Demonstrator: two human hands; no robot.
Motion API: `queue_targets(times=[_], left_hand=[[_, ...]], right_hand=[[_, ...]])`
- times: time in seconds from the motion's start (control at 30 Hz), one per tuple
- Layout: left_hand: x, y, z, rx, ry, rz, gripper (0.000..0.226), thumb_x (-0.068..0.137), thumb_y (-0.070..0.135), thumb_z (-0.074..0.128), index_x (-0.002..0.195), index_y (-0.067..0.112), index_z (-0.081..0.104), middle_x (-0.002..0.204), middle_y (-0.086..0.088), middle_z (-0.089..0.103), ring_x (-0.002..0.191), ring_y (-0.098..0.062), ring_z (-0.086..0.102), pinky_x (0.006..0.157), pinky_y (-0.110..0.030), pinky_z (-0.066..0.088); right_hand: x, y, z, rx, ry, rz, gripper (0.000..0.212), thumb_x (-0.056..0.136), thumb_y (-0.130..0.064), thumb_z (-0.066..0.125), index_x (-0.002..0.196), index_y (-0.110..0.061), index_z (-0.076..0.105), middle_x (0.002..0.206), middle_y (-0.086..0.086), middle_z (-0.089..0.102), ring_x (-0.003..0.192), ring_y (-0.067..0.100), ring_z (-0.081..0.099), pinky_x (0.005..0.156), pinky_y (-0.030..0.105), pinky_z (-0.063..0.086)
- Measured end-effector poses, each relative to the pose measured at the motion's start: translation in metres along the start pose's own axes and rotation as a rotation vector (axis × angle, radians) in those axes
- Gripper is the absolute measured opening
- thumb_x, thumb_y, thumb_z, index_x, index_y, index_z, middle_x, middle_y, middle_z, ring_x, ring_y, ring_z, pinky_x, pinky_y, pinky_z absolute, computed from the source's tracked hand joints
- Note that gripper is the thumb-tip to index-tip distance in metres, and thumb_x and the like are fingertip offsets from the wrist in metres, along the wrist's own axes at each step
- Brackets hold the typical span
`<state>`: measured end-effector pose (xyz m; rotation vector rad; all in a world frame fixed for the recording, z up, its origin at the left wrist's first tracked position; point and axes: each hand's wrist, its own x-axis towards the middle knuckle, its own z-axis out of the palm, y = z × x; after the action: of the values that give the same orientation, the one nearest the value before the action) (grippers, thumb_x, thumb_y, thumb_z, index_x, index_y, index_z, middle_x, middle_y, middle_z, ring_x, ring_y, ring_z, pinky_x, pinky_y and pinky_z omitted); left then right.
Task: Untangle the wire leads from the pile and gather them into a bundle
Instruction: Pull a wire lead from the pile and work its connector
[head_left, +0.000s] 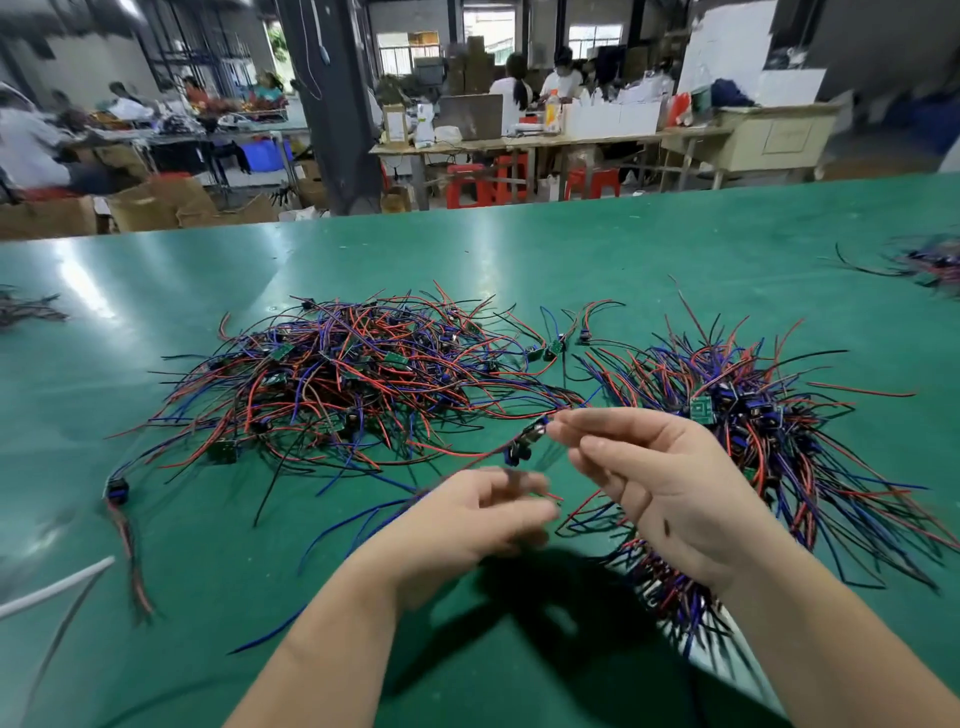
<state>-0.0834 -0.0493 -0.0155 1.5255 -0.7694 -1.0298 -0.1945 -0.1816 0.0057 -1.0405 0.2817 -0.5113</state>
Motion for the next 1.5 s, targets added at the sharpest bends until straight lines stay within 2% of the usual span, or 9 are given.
queue_targets(times=[0.2, 0.53, 0.8, 0.93, 1.1, 1.2, 1.3, 1.37, 1.5], left_hand=[[0.006, 0.011, -0.008, -0.541, 0.261, 0.202, 0.033, 0.077, 0.033, 0.056, 0.107, 0.021, 0.059, 0.1, 0.003, 0.071, 0.079, -0.013, 0.071, 0.069, -0.02, 0.053], [0.002, 0.017, -0.025, -0.574, 0.543, 0.269, 0.009, 0.082, 0.023, 0.066, 0.083, 0.019, 0.058, 0.055, 0.008, 0.06, 0.052, -0.006, 0.065, 0.042, -0.016, 0.046], [-0.005, 0.025, -0.019, -0.569, 0.345, 0.166, 0.026, 0.06, 0.029, 0.071, 0.078, 0.012, 0.066, 0.082, -0.012, 0.061, 0.045, -0.008, 0.062, 0.043, -0.017, 0.05], [-0.007, 0.023, -0.013, -0.523, 0.239, 0.148, 0.032, 0.063, 0.03, 0.068, 0.088, 0.011, 0.064, 0.076, -0.006, 0.072, 0.05, -0.007, 0.065, 0.044, -0.018, 0.052], [-0.002, 0.022, -0.025, -0.656, 0.377, 0.209, 0.03, 0.07, 0.032, 0.061, 0.089, 0.008, 0.064, 0.076, -0.006, 0.074, 0.056, -0.006, 0.068, 0.047, -0.015, 0.052], [0.001, 0.02, -0.041, -0.811, 0.56, 0.19, 0.03, 0.086, 0.03, 0.057, 0.094, 0.001, 0.058, 0.079, -0.011, 0.072, 0.064, -0.012, 0.07, 0.053, -0.019, 0.056], [0.0, 0.015, -0.054, -0.99, 0.566, 0.138, 0.054, 0.099, 0.022, 0.048, 0.141, -0.004, 0.025, 0.131, -0.025, 0.051, 0.101, -0.03, 0.065, 0.08, -0.034, 0.055], [-0.004, 0.014, -0.062, -1.034, 0.533, 0.134, 0.071, 0.097, 0.015, 0.044, 0.148, -0.002, -0.002, 0.15, -0.031, 0.023, 0.122, -0.039, 0.051, 0.095, -0.043, 0.046], [-0.008, 0.018, -0.061, -1.006, 0.424, 0.157, 0.071, 0.093, 0.016, 0.042, 0.148, -0.004, 0.003, 0.151, -0.032, 0.019, 0.129, -0.042, 0.044, 0.106, -0.046, 0.038]], right_hand=[[-0.003, 0.0, 0.003, 0.008, -0.056, 0.002, 0.021, 0.065, 0.004, 0.061, 0.081, 0.001, 0.075, 0.093, 0.021, 0.072, 0.09, 0.023, 0.071, 0.067, 0.02, 0.055], [-0.007, 0.002, 0.009, -0.044, -0.121, 0.039, 0.02, 0.069, -0.004, 0.062, 0.082, -0.002, 0.076, 0.098, 0.018, 0.072, 0.096, 0.024, 0.07, 0.07, 0.022, 0.056], [-0.008, 0.002, 0.007, -0.375, -0.085, -0.02, 0.021, 0.087, -0.002, 0.058, 0.074, -0.01, 0.072, 0.108, 0.003, 0.071, 0.071, 0.02, 0.067, 0.068, 0.027, 0.047], [-0.008, 0.007, 0.007, -0.363, -0.213, -0.012, 0.037, 0.066, -0.002, 0.079, 0.098, -0.015, 0.066, 0.083, 0.002, 0.068, 0.068, 0.016, 0.065, 0.065, 0.023, 0.053], [-0.004, 0.005, 0.006, -0.298, -0.079, -0.152, 0.025, 0.058, -0.018, 0.076, 0.082, -0.016, 0.073, 0.071, 0.002, 0.066, 0.053, 0.013, 0.057, 0.051, 0.022, 0.048], [-0.001, -0.005, 0.002, -0.159, 0.023, -0.183, 0.022, 0.066, -0.025, 0.07, 0.086, -0.018, 0.072, 0.068, 0.003, 0.065, 0.046, 0.012, 0.052, 0.046, 0.019, 0.042], [0.002, -0.015, -0.003, -0.03, 0.13, -0.202, 0.025, 0.077, -0.027, 0.06, 0.096, -0.012, 0.067, 0.068, 0.005, 0.066, 0.043, 0.011, 0.049, 0.043, 0.018, 0.039], [0.003, -0.02, -0.005, 0.001, 0.177, -0.21, 0.027, 0.082, -0.031, 0.055, 0.097, -0.011, 0.066, 0.067, 0.005, 0.067, 0.041, 0.011, 0.045, 0.041, 0.019, 0.035], [0.004, -0.022, -0.007, 0.063, 0.169, -0.138, 0.033, 0.094, -0.032, 0.043, 0.098, -0.009, 0.067, 0.066, 0.004, 0.067, 0.042, 0.008, 0.042, 0.037, 0.015, 0.033]])
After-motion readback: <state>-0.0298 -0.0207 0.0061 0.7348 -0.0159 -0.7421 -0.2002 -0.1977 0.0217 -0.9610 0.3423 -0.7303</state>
